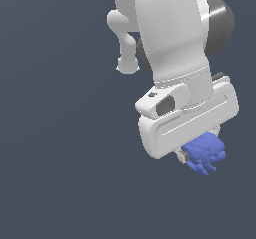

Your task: Pick up the object and move it to a goal position.

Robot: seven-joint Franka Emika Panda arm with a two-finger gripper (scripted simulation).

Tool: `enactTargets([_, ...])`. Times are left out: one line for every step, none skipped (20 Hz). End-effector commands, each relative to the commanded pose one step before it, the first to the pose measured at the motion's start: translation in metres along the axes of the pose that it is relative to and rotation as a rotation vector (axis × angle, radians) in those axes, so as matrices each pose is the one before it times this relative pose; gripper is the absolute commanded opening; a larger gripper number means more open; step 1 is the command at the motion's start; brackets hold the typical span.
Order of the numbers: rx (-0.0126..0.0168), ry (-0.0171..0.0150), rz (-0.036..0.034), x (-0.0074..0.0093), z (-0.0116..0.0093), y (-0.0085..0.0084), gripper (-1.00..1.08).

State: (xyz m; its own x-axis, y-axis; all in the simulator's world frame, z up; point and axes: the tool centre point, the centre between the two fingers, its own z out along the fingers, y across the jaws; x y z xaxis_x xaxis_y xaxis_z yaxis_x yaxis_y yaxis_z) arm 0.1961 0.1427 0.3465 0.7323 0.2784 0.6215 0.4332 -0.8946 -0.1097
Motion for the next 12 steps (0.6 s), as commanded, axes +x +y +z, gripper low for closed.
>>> enactTargets([0.02364,0.04098,-0.04695,0.01344,-0.01694,-0.01207,-1.00])
enactTargets([0.00932,0.01511,-0.01716,0.00507,-0.00624,-0.00457,-1.00])
enactTargets([0.00916,0.01475,-0.01674,0.00494,-0.00609,-0.00446,-1.00])
enactTargets([0.00900,0.01439,-0.01633,0.00481,-0.00595,-0.00436,-1.00])
enactTargets([0.00886,0.01405,-0.01593,0.00469,-0.00582,-0.00426,-1.00])
enactTargets([0.00871,0.01372,-0.01553,0.00457,-0.00569,-0.00416,-1.00])
enactTargets([0.00857,0.01341,-0.01515,0.00445,-0.00556,-0.00406,-1.00])
enactTargets([0.00844,0.01310,-0.01477,0.00434,-0.00544,-0.00396,-1.00])
enactTargets([0.00815,0.01255,-0.01411,0.00415,-0.00521,-0.00380,-1.00])
enactTargets([0.00765,0.01169,-0.01310,0.00385,-0.00486,-0.00352,-1.00])
enactTargets([0.00717,0.01086,-0.01210,0.00357,-0.00452,-0.00326,-1.00])
enactTargets([0.00671,0.01008,-0.01119,0.00331,-0.00420,-0.00302,-1.00])
